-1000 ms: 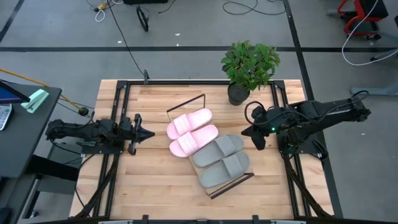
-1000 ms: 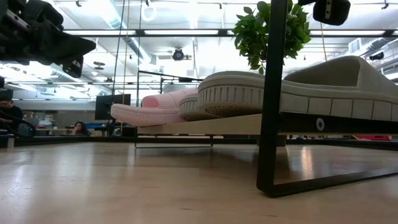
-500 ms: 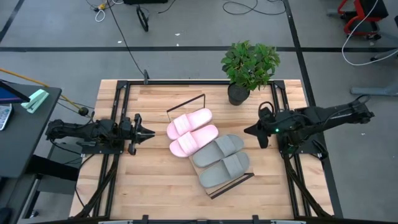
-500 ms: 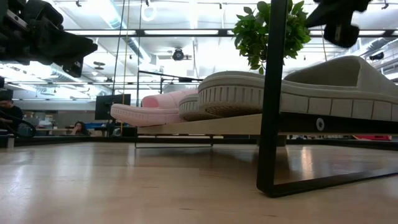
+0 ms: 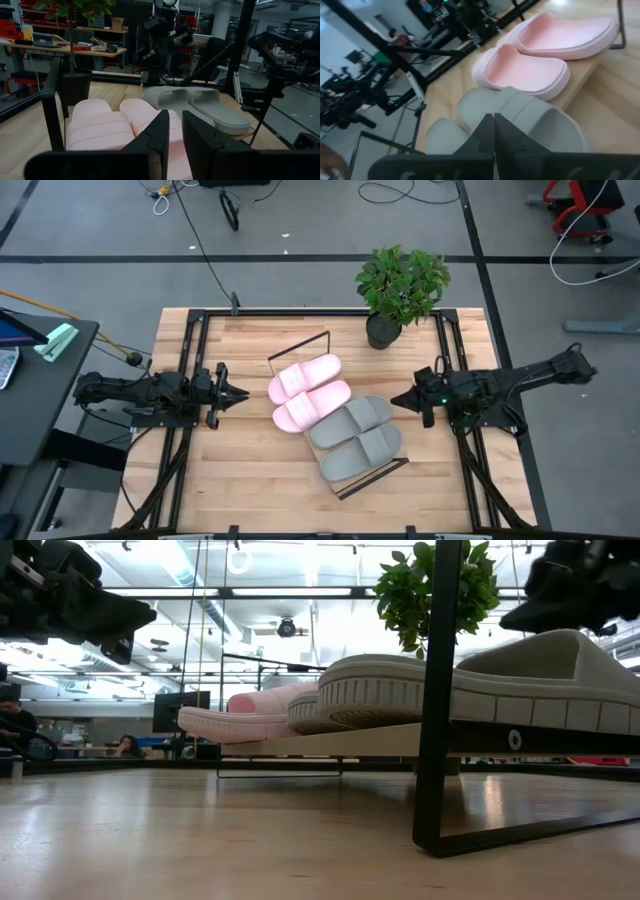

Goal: Pick and place slides into the shelf
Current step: Return to home position

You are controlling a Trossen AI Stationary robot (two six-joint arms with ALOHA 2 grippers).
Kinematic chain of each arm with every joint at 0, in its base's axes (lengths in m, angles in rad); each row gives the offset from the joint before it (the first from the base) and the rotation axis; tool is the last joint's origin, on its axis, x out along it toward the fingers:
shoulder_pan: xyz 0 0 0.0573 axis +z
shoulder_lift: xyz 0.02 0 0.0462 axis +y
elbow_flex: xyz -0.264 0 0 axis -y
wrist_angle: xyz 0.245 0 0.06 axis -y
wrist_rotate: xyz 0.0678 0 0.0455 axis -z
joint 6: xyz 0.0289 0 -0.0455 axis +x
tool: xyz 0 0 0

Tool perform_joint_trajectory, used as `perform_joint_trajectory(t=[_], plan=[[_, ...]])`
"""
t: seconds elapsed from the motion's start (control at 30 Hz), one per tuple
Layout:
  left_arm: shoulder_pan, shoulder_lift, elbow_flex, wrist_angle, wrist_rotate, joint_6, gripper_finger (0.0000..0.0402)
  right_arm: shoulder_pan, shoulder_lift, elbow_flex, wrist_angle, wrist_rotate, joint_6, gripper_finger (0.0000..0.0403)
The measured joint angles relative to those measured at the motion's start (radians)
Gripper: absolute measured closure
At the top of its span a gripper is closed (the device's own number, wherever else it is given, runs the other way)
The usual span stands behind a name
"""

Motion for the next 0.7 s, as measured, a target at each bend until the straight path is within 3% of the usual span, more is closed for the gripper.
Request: perform_joint_trajectory(t=[0.4, 0.7], plan=[[0.000, 0.000, 0.000, 0.003, 0.000, 0.000, 0.0331, 0.000, -0.333, -0.152, 0.007, -0.030, -0.131, 0.0403], [0.000, 0.000, 0.000, 0.003, 0.000, 0.000, 0.0340, -0.020, -0.441, -0.209, 0.009, -0.053, -0.239, 0.0403]])
